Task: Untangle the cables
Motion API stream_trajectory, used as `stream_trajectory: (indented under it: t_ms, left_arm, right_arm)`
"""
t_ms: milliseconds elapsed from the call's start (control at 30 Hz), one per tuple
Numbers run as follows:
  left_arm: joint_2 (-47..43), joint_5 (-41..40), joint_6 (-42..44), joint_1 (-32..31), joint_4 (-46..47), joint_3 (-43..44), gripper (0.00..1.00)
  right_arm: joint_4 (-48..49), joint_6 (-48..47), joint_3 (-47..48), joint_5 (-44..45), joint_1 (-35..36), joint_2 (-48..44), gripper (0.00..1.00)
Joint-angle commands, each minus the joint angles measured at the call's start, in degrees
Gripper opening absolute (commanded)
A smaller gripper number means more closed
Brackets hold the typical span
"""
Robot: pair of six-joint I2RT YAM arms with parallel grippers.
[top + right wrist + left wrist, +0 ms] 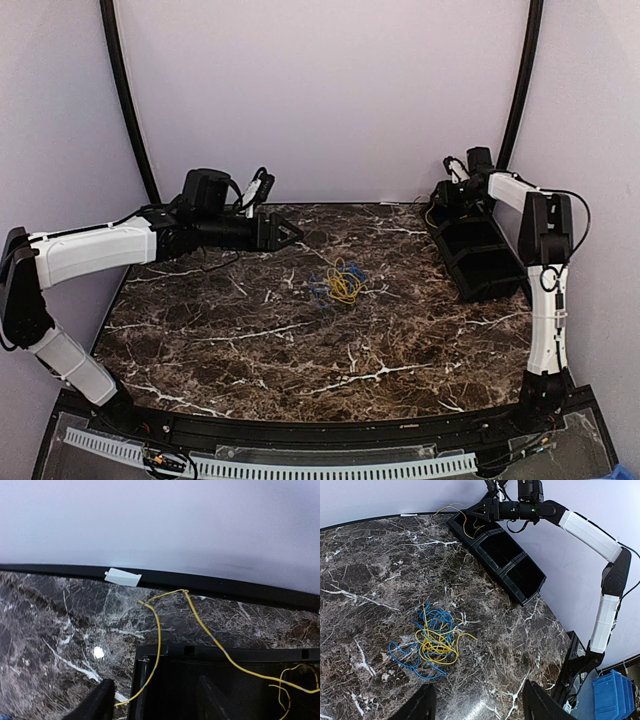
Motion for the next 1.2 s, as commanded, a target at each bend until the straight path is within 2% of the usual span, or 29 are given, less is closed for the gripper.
stream_trajectory:
  t_ms: [0, 100, 300, 367, 500, 600, 633, 933, 1000, 1033, 1167]
  left_arm:
    - [-1.7, 0.9, -0.1, -0.3, 1.6, -0.6, 0.62]
    - [-1.4, 1.2, -0.4, -0.3, 1.8, -0.6, 0.62]
    - [-1.1, 1.5, -1.0, -0.3, 2.2, -0.5, 0.62]
    - [-1.1, 1.5, -1.1, -0.4, 2.2, -0.5, 0.62]
    - [-1.1, 1.6, -1.2, -0.4, 2.2, -0.4, 0.62]
    - [-0.9, 1.8, -1.2, -0.4, 2.3, -0.2, 0.62]
    - [-0.9, 1.9, -1.2, -0.4, 2.3, -0.1, 0.62]
    - [0.0, 2.5, -1.2, -0.4, 2.9, 0.0, 0.62]
    - [0.2, 2.6, -1.4, -0.5, 3.2, -0.1, 0.62]
    - [0.3, 2.7, -1.4, -0.5, 3.4, -0.1, 0.62]
    - [0.3, 2.7, -1.7, -0.7, 3.6, -0.4, 0.62]
  right_arm:
    - [-0.8, -0.3, -0.4, -0.6, 1.1, 0.6, 0.49]
    - [-1.1, -0.3, -0.9, 0.6, 1.5, 0.7, 0.40]
    - [-1.6, 1.4, -0.8, -1.0, 1.6, 1.7, 0.31]
    - [-1.8, 2.0, -0.5, -1.1, 1.6, 1.7, 0.23]
    - [-2.1, 2.6, -0.7, -0.1, 1.6, 1.0, 0.17]
    - [-2.4, 2.6, -0.9, -0.4, 1.5, 0.4, 0.02]
    - [-2.5, 2.6, -1.0, -0.5, 1.5, -0.1, 0.00]
    - [0.3, 3.4, -6.7, -3.6, 0.5, -8.1, 0.00]
    - [-0.9, 3.2, -5.9, -4.3, 0.5, -7.2, 0.22]
    - [-1.6, 2.9, -5.3, -4.6, 0.6, -6.4, 0.28]
    - [-3.3, 1.1, -3.4, -4.5, 1.6, -2.8, 0.33]
